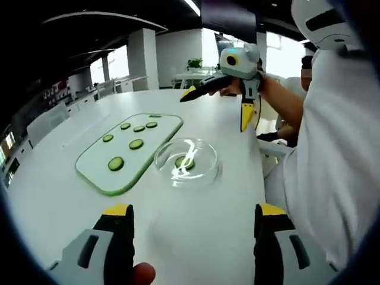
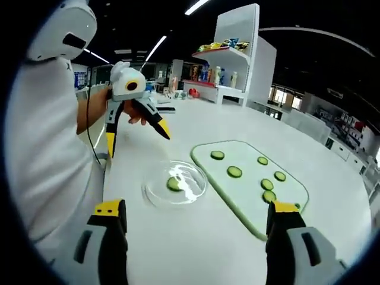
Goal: Open the petri dish lid, add cucumber slices into the petri dish, and close the lid
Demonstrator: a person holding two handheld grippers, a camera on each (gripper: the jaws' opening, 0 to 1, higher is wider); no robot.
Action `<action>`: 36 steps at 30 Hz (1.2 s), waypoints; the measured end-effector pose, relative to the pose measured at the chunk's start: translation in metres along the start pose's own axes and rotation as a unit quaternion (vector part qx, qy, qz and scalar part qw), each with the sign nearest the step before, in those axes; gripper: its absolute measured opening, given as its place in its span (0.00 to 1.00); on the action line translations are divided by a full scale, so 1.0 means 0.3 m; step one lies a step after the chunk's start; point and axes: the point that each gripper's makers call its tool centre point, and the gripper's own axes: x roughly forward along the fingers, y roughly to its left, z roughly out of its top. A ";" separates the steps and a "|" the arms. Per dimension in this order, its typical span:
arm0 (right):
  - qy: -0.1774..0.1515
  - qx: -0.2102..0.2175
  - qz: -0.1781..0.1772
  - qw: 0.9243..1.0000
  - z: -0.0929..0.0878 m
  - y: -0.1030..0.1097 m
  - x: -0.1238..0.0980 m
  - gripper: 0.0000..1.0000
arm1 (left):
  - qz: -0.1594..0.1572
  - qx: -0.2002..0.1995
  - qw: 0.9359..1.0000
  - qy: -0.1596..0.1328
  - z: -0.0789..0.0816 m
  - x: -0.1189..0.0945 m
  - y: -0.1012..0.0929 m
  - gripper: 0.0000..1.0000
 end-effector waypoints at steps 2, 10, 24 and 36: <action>0.005 -0.001 -0.010 1.000 -0.006 -0.010 -0.008 0.97 | 0.011 -0.002 1.000 0.006 -0.007 -0.007 0.015 0.81; 0.023 0.036 -0.036 0.998 -0.026 -0.048 -0.050 0.97 | 0.043 -0.002 0.999 0.023 -0.017 -0.033 0.064 0.78; 0.030 0.037 -0.042 0.998 -0.027 -0.034 -0.076 0.97 | 0.065 0.008 0.997 0.045 -0.038 -0.041 0.093 0.78; 0.050 0.034 -0.044 0.997 -0.062 -0.029 -0.081 0.97 | 0.077 0.018 0.995 0.057 -0.044 -0.056 0.100 0.78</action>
